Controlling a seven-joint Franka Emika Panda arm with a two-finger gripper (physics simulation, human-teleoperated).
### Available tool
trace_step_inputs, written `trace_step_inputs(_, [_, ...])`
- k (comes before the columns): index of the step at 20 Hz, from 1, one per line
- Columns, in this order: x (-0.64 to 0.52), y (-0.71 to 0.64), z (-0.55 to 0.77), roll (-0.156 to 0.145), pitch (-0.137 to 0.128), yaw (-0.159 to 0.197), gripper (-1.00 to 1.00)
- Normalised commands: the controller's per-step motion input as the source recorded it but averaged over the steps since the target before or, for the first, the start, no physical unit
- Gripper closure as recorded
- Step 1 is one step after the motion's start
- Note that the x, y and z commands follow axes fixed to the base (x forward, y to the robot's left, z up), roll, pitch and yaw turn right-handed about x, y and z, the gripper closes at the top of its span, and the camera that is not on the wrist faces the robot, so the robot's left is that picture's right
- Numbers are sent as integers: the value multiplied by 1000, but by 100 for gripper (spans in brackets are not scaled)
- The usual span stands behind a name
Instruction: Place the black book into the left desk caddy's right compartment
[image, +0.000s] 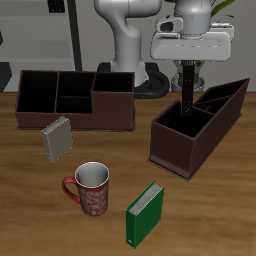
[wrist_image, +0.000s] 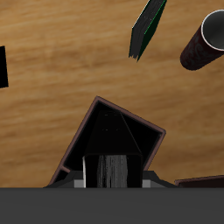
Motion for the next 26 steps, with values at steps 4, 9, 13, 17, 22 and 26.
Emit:
trace_step_inputs(4, [62, -104, -31, -20, 3, -4, 100])
trace_step_inputs(9, [26, 12, -137, 3, 22, -8, 100])
trace_step_inputs(13, [-11, 76, -212, 23, 31, -2, 100])
trace_step_inputs(17, [-2, 56, -257, 16, 37, 5, 100])
trace_step_inputs(22, [27, -21, -75, -3, 16, 0, 100])
trace_step_inputs(26, [-3, -13, -109, -1, 19, -3, 100])
